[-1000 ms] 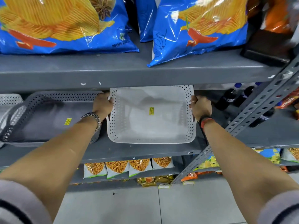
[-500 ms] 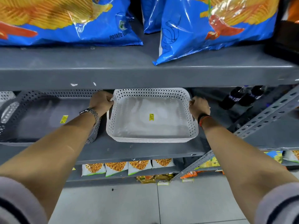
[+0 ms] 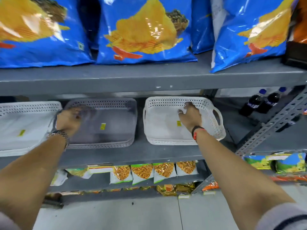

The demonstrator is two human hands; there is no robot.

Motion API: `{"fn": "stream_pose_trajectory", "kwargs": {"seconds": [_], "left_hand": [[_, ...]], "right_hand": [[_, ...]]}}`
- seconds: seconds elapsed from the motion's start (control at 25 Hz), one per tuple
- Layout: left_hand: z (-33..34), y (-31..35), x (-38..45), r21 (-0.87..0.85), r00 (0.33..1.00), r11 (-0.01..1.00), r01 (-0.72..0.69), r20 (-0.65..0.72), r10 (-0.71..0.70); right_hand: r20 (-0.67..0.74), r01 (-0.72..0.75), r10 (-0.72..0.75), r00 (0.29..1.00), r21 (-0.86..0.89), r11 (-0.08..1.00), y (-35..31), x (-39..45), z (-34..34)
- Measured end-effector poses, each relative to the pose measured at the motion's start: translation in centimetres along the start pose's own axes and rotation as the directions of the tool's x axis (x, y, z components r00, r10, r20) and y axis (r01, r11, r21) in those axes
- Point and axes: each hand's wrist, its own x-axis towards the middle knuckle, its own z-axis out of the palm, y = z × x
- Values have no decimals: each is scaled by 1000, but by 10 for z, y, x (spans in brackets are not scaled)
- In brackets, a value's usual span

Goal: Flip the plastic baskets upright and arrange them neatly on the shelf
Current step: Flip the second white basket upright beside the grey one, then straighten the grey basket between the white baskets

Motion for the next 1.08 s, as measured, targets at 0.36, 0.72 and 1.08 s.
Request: {"fn": "stream_pose_trajectory", "kwargs": {"seconds": [0.36,0.72,1.08], "left_hand": [[-29,-146,41,-124,832,875,468,394,-389],[15,-172,56,-221,959,949,225,220,-177],[19,-171,61,-67,977,996,67,209,-52]], "right_hand": [[257,-294,229,939,252,922,-91,-54,116],[119,-128,111,987,145,981,-115,-52,155],[-11,60,-61,998,-48,997,-109,-53,170]]}}
